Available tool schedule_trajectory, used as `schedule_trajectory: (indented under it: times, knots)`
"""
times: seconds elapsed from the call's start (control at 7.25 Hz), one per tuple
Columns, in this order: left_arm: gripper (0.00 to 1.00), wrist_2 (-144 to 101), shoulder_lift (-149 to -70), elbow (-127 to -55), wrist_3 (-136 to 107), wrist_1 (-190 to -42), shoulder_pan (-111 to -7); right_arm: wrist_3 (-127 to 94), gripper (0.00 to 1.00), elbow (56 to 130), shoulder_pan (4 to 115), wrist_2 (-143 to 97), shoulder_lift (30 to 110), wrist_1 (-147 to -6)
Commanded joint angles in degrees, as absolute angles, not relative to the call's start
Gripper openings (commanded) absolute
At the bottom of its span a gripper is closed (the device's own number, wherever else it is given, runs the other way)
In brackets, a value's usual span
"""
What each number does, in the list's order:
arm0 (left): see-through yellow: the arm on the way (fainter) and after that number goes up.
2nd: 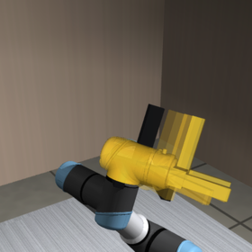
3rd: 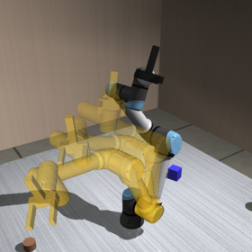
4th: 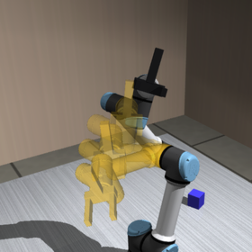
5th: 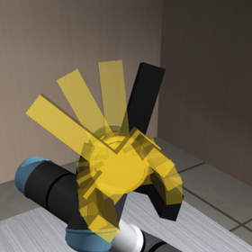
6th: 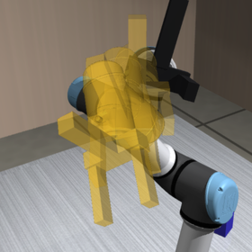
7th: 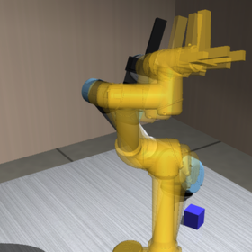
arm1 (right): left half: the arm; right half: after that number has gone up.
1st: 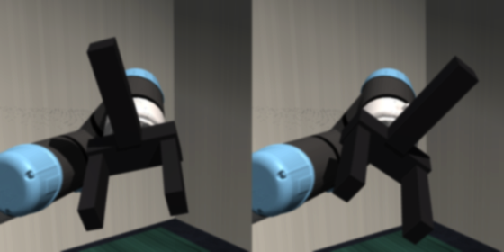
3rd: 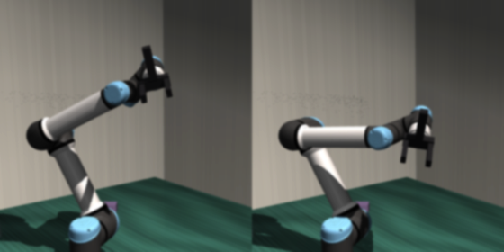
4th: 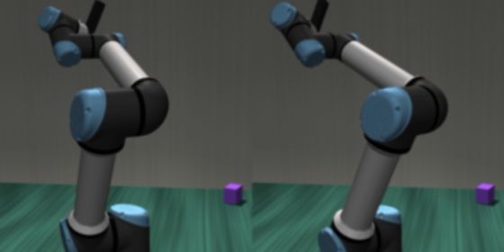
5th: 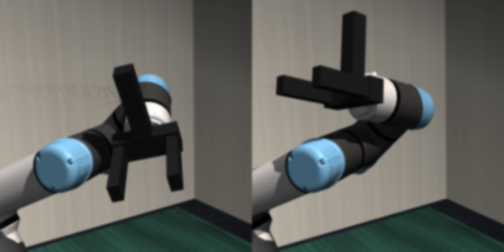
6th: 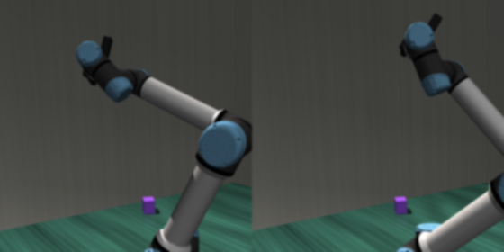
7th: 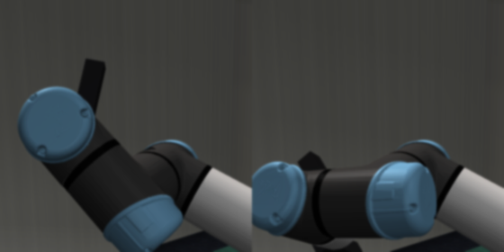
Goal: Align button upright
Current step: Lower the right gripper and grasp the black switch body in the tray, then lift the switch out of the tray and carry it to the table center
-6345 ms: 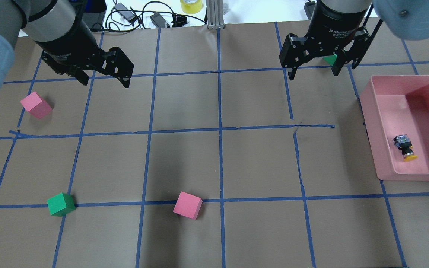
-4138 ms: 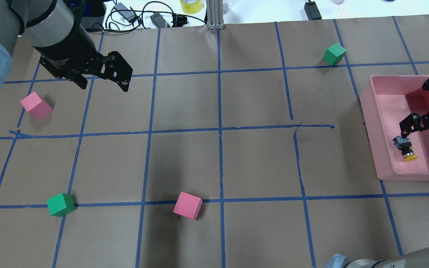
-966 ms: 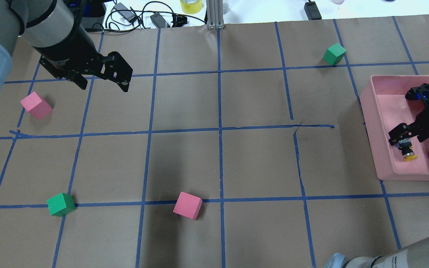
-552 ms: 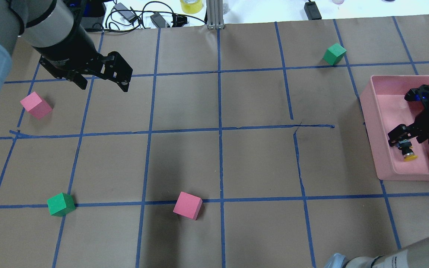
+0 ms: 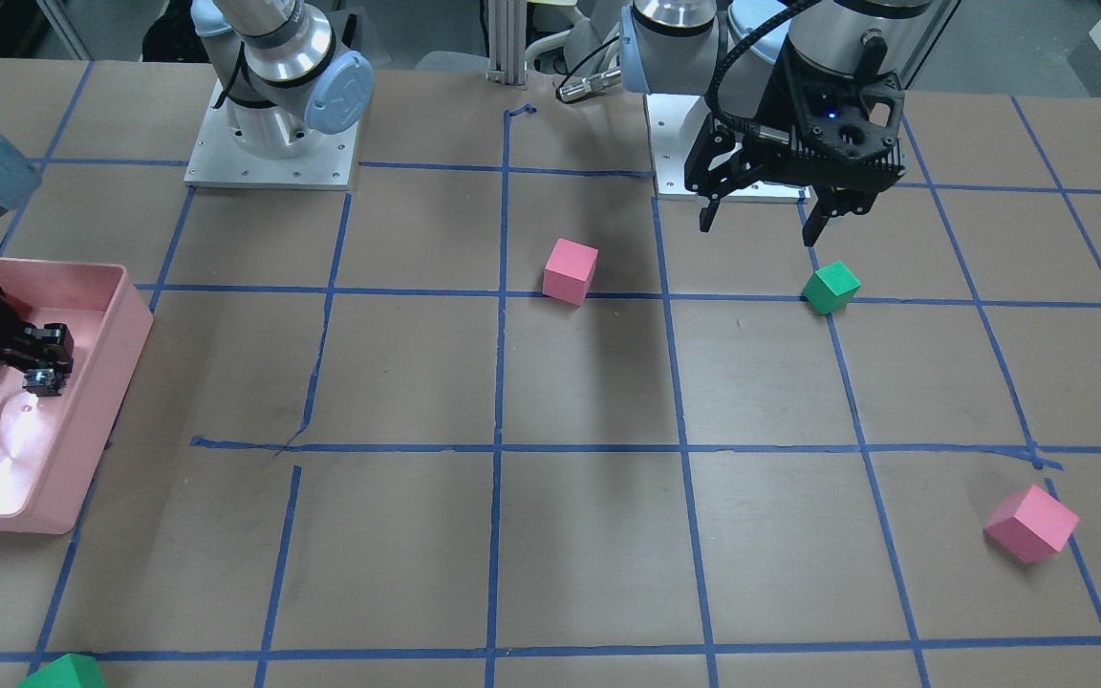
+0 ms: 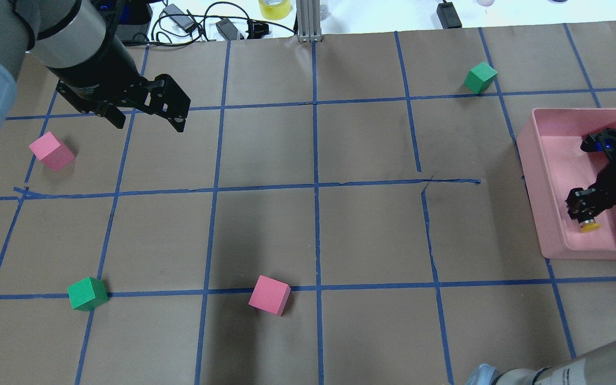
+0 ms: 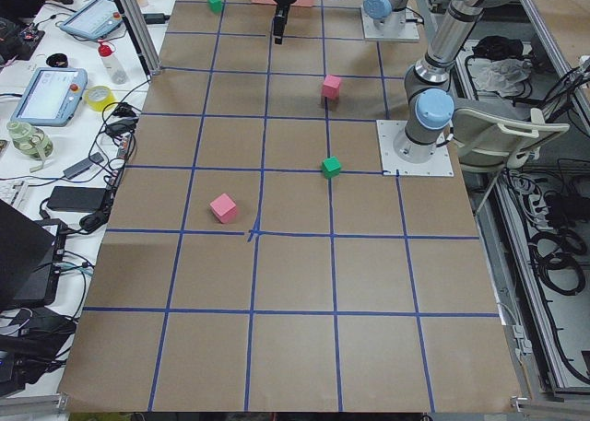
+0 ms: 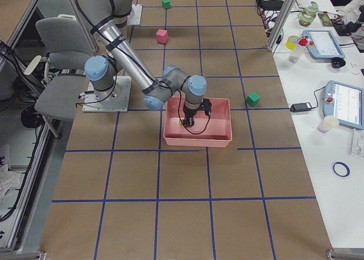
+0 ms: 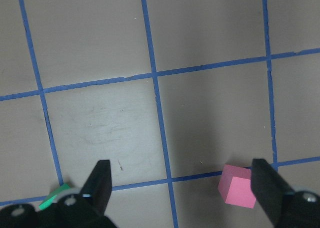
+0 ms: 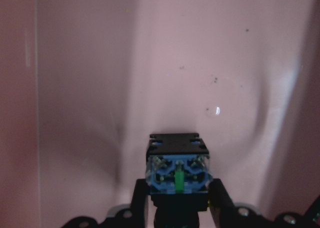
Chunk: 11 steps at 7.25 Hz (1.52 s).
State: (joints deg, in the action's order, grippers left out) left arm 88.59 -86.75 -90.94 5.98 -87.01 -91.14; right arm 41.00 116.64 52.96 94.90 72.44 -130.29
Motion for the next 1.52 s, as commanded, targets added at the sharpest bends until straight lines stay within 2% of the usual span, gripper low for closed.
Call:
schedule_trajectory:
  times: [0.0, 0.28, 0.69, 0.97, 1.38]
  knots:
    - [1.00, 88.59, -86.75, -90.88, 5.98, -87.01, -91.14, 40.78, 0.07, 115.67, 53.00, 95.27, 72.77, -129.90]
    - [1.00, 88.59, -86.75, -90.97, 5.98, -87.01, -91.14, 40.61, 0.00, 112.70, 53.09, 94.49, 74.08, -127.29]
    - [1.00, 88.59, -86.75, -90.97, 5.98, -87.01, -91.14, 33.25, 0.00, 95.59, 60.61, 92.99, 77.34, -106.84]
    - [1.00, 88.59, -86.75, -90.97, 5.98, -87.01, -91.14, 26.94, 0.00, 94.75, 69.21, 90.37, 80.66, -103.11]
    - [1.00, 88.59, -86.75, -90.97, 5.98, -87.01, -91.14, 8.26, 0.00, 94.83, 92.12, 87.55, 79.90, -104.58]
